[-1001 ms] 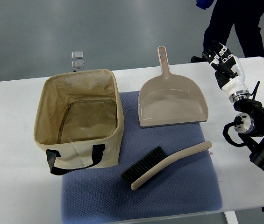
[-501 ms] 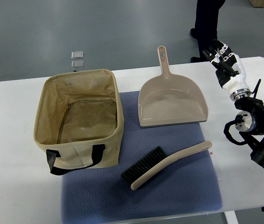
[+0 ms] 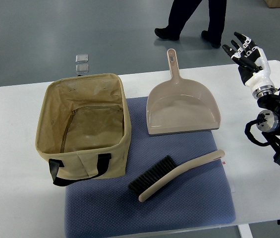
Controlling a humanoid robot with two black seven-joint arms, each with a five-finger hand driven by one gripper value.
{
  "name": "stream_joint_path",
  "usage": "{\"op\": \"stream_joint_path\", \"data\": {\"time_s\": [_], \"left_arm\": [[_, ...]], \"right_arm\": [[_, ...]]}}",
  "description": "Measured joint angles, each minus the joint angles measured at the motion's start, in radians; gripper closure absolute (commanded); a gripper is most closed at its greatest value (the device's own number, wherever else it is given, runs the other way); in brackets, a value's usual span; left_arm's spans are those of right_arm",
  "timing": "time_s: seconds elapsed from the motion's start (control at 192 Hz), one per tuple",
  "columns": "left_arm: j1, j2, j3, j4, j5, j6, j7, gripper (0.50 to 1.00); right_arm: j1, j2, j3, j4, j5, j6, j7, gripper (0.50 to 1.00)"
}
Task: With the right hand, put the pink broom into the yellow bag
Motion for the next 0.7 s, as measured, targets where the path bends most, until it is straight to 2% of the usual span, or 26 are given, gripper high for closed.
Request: {"op": "stream_joint_path", "data": {"time_s": [0.156, 0.271, 0.464, 0.699], "left_arm": [[0.0, 0.0, 0.001, 0.0, 0.0, 0.0, 0.0, 0.5], [0.0, 0.0, 0.001, 0.001, 0.0, 0.0, 0.0, 0.5], [0.0, 0.0, 0.001, 0.001, 0.0, 0.0, 0.0, 0.5], [0.0, 0.0, 0.001, 0.0, 0.0, 0.0, 0.0, 0.5]], "right_arm": [[0.034, -0.032, -0.078, 0.011, -0.025, 0.0, 0.004, 0.57], [0.081, -0.099, -0.213, 0.037, -0.059, 0.0, 0.008, 0.57], [0.18, -0.257, -0.476, 0.159, -0.127, -0.008, 0.016, 0.57], [0.313, -0.398, -0.76, 0.318, -0.234, -0.045, 0.034, 0.57]]}}
